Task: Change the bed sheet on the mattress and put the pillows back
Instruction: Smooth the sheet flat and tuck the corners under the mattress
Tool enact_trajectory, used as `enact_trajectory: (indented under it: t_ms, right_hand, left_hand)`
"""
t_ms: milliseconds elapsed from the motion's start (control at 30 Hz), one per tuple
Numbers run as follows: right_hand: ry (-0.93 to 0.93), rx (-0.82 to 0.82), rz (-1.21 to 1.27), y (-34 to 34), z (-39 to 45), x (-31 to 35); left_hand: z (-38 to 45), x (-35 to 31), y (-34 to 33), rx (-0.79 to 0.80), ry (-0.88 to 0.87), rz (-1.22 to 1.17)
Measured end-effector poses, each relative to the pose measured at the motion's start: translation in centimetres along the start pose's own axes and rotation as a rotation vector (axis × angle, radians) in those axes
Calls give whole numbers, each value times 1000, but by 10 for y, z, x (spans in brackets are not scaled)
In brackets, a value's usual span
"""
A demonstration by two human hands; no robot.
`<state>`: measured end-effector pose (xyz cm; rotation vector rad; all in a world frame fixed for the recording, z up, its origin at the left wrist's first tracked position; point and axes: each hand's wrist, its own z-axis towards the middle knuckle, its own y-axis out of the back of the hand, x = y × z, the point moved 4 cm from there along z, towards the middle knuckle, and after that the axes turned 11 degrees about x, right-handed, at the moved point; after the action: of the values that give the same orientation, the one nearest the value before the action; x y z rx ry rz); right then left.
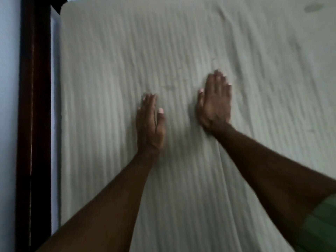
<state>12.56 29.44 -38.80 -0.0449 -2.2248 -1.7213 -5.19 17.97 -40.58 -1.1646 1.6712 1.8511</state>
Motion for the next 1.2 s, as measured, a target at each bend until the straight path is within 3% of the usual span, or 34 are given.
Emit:
enact_trajectory:
  t_ms: [133, 200, 300, 433, 500, 567, 667, 767, 900, 967, 1100, 1200]
  right_hand:
    - [471, 211, -29, -60, -104, 81]
    - [559, 264, -106, -74, -147, 89]
    - [421, 204, -73, -58, -144, 39]
    - [-45, 22, -109, -19, -126, -81]
    - [-200, 3, -91, -10, -130, -100]
    - [-134, 9, -8, -14, -137, -71]
    - [225, 157, 38, -50, -183, 2]
    - [378, 265, -34, -75, -245, 24]
    - [200, 252, -50, -56, -259, -62]
    - [93, 221, -84, -37, -266, -110]
    - [-79, 207, -37, -22, -276, -139]
    - [104, 239, -14, -43, -306, -90]
  left_hand:
    - [-41, -2, -14, -69, 140, -174]
    - [-55, -1, -11, -58, 143, -93]
    - [-68, 7, -6, 14, 65, 127]
    - [-70, 8, -13, 97, 129, 399]
    - [-70, -1, -17, 92, 189, 474]
    - [-74, -18, -25, 103, 186, 386]
    - [-108, -46, -47, 209, 9, 82]
    - [-166, -46, -50, 207, 4, 85]
    - [-234, -40, -56, 226, 51, 463]
    - [-247, -44, -63, 242, 93, 528]
    - [-251, -63, -78, 241, 204, 281]
    - [-270, -85, -93, 200, 194, 24]
